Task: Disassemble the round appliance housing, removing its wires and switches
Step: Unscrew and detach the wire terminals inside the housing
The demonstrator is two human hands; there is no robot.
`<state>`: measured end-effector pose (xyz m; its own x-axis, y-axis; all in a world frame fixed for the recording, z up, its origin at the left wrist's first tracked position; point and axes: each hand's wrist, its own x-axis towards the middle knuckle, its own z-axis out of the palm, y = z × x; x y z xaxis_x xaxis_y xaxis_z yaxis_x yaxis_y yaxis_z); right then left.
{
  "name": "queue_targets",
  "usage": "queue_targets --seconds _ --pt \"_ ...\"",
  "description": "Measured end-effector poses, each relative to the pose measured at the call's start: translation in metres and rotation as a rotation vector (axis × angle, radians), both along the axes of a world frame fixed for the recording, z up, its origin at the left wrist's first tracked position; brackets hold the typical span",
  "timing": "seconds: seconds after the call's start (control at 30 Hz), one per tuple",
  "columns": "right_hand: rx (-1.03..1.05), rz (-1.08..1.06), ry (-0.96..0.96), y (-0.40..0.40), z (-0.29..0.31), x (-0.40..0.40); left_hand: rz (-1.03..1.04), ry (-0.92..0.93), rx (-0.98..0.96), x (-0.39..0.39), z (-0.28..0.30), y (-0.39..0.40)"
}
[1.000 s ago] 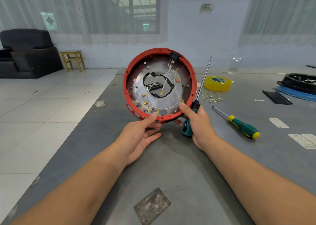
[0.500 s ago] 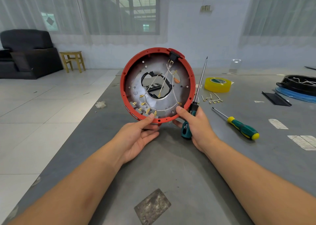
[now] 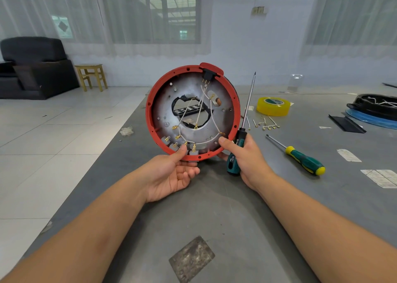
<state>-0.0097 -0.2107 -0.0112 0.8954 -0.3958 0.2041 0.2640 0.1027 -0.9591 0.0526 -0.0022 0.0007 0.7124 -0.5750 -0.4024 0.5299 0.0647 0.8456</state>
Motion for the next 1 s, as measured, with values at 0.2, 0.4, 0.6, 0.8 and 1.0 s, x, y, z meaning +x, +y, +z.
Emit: queue_targets --seconds 0.2,0.4,0.6,0.8,1.0 --pt "0.030 0.018 0.010 -0.0014 0.0005 0.0009 0.043 -0.155 0.088 0.0018 -0.0011 0.0001" --pt "0.064 0.020 0.010 -0.0010 0.0003 0.0013 0.122 -0.179 0.022 0.0008 0.0028 0.0031" --pt "0.098 0.031 0.001 -0.0030 0.0007 0.0008 0.149 -0.156 -0.084 0.0019 0.0058 0.0058" --pt "0.099 0.053 -0.015 -0.0046 0.0005 0.0005 0.132 -0.143 -0.171 0.0036 0.0028 0.0052" --pt "0.079 0.073 -0.019 -0.0044 -0.0002 0.0013 0.100 -0.117 -0.208 0.0039 -0.0030 0.0017"
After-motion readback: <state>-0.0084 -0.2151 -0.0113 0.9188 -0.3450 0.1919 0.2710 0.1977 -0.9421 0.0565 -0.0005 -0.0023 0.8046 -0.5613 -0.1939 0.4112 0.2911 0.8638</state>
